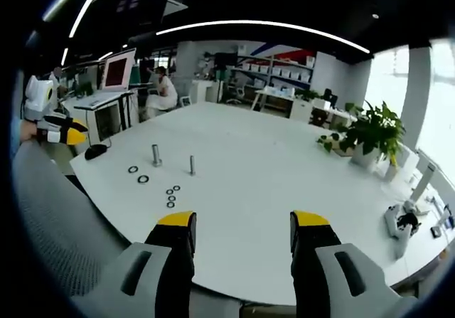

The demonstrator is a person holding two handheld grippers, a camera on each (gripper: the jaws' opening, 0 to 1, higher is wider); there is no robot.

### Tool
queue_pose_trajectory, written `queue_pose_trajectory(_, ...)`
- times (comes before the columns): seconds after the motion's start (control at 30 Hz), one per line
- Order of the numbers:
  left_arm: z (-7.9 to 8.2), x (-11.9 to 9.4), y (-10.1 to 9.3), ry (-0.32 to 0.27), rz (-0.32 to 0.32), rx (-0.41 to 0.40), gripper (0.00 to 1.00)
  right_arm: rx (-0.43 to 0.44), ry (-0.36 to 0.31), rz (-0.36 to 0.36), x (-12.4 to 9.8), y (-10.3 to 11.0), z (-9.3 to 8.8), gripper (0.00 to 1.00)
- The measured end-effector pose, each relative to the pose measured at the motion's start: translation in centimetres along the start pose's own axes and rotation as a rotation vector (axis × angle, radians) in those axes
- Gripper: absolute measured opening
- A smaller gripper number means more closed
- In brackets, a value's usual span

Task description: Place the washer onto the threaded stud by aligning its center hole with the stud, sliding it down to the base, and recovering from edge contact or off-axis alignment until the washer reaches the visible bottom stop.

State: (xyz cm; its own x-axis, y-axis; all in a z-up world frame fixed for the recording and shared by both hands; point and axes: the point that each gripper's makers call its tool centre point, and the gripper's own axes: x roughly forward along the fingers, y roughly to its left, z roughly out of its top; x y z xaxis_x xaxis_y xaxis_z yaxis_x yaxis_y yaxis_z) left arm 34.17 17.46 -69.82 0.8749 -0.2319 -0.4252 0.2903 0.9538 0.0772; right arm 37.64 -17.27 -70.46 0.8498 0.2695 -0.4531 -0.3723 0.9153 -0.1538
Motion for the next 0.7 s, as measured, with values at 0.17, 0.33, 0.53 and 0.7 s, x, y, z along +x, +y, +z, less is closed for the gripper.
queue_pose_trajectory(0.17,-0.21,-0.01,0.15,0.006,-0.002,-0.006,0.23,-0.008,0.009,0.007,0.04,0.30,-0.06,0.54)
queue_pose_trajectory(0.33,-0.24,-0.04,0.11,0.008,-0.004,-0.005,0.21,-0.003,0.008,0.014,0.04,0.42,-0.06,0.52)
queue_pose_trajectory(0.53,-0.22,-0.04,0.16,0.005,-0.007,-0.005,0.21,-0.006,0.019,0.017,0.05,0.57,-0.21,0.51)
queue_pose_trajectory(0.7,-0.36,-0.06,0.36,0.008,-0.007,-0.009,0.21,-0.013,0.023,0.020,0.09,0.81,-0.19,0.51)
